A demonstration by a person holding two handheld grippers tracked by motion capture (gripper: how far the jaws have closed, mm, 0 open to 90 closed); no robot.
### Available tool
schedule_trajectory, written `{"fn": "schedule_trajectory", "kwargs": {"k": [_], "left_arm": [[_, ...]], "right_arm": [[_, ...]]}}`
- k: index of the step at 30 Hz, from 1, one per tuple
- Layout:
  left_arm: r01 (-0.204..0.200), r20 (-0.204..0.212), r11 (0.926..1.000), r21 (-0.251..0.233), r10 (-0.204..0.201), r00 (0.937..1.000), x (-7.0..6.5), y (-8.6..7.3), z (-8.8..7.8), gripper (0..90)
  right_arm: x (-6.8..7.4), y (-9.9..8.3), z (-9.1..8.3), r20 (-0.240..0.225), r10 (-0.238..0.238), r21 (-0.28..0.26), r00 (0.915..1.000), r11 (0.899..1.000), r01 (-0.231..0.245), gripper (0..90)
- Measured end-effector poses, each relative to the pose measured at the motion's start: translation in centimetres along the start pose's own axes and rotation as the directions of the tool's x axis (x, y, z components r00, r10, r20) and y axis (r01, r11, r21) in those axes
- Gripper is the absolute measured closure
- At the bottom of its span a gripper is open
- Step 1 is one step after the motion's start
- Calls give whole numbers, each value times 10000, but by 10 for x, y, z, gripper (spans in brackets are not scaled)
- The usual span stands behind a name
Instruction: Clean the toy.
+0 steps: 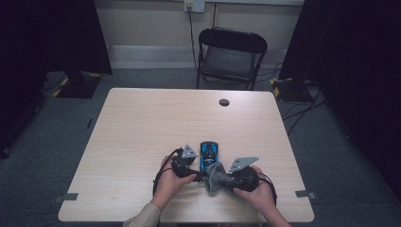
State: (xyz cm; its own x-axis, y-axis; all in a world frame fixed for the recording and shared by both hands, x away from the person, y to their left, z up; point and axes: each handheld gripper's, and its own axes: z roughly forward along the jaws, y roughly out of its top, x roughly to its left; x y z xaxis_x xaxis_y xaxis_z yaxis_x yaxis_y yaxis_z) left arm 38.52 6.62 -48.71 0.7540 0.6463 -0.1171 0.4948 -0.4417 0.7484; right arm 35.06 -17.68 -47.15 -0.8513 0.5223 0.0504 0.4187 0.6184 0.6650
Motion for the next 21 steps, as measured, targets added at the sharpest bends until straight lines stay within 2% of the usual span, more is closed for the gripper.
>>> {"fn": "schedule_trajectory", "kwargs": {"k": [7,8,10,13,16,19,21], "left_arm": [[-5,-59,10000,1,5,10000,-1,0,0,259],[-11,-47,10000,30,11,10000,-1,0,0,259],[43,-31,10000,8,-43,10000,0,0,0,257],[58,-46,10000,33,-58,10000,0,1,0,254],[82,-53,10000,33,-82,10000,-1,1,0,254],[109,16,9999,-20,-109,9999,-1,0,0,258],[191,25,9998,-52,-191,9998,-1,-1,0,264]], "right_arm": [[-14,-8,-9,633,413,-41,9971,9991,-411,686],[-15,-8,-11,632,421,-43,9971,9991,-419,685],[-14,-6,-16,323,248,-169,9992,9996,-243,685],[1,2,-19,-131,-321,-321,9994,9990,317,685],[23,12,-13,-758,-877,-456,9933,9954,844,685],[39,18,3,-1031,-1261,-394,9867,9917,1226,683],[43,18,13,-947,-1339,-179,9865,9910,1328,682]]}}
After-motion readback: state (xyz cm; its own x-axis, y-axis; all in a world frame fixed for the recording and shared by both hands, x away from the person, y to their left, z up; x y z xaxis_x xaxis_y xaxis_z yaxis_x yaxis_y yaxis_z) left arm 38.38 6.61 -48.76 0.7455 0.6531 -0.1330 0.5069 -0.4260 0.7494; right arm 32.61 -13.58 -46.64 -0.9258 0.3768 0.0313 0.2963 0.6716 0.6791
